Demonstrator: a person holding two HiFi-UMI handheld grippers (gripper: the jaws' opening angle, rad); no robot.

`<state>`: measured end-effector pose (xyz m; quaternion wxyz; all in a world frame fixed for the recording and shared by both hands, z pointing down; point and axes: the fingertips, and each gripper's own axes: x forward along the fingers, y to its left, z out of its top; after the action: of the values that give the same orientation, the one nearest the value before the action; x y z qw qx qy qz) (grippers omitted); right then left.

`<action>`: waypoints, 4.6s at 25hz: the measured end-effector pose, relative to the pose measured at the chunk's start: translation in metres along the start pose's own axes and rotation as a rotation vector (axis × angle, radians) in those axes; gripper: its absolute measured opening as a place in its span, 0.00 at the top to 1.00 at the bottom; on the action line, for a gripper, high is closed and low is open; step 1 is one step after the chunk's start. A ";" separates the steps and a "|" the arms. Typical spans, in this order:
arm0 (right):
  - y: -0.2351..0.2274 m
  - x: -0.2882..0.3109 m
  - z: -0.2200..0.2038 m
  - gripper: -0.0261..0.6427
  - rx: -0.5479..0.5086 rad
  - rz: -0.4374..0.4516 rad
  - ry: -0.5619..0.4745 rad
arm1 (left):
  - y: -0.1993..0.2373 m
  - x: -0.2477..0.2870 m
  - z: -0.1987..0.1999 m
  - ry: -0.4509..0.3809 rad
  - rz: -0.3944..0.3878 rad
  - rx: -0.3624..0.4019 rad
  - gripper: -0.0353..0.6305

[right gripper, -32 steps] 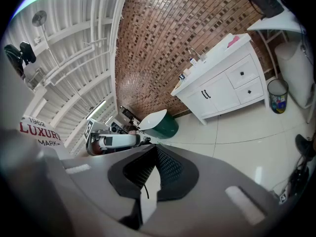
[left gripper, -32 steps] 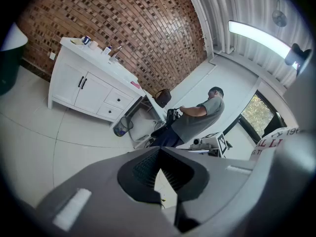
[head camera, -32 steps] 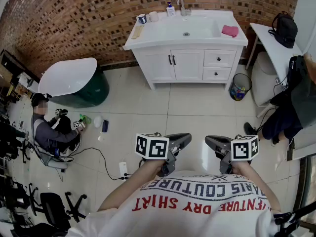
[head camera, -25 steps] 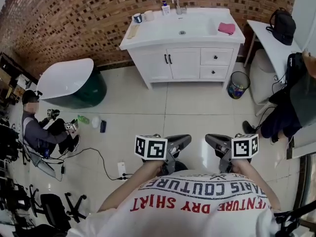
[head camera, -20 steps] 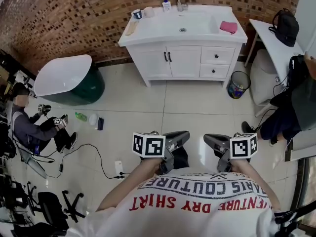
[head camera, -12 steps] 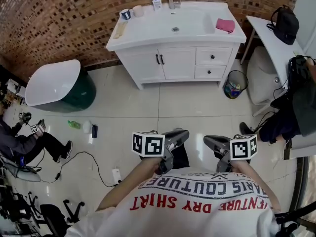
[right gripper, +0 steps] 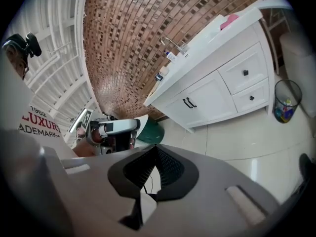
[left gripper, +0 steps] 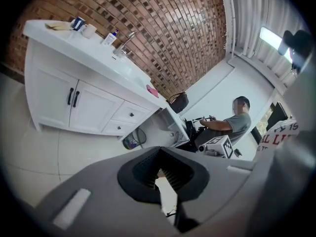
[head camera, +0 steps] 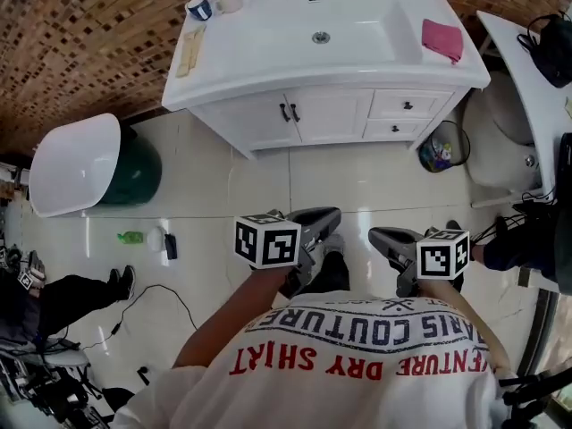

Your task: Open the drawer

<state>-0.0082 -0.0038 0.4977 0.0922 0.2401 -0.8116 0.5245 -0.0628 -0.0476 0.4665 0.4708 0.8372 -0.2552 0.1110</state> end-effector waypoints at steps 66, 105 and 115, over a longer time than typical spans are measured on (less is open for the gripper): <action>-0.490 0.076 0.266 0.75 -0.162 -0.783 0.105 | 0.166 0.061 0.022 -0.219 0.133 -0.507 0.97; -0.429 0.011 0.103 0.77 -0.179 -0.719 0.163 | 0.121 0.071 0.022 -0.105 0.025 -0.389 0.97; -0.419 0.007 0.106 0.75 -0.171 -0.720 0.141 | 0.122 0.054 0.027 -0.096 0.004 -0.367 0.97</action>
<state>0.1997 -0.2407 0.7927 0.3462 0.4648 -0.7077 0.4040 -0.0835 -0.1396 0.5644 0.6028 0.7409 -0.2951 0.0235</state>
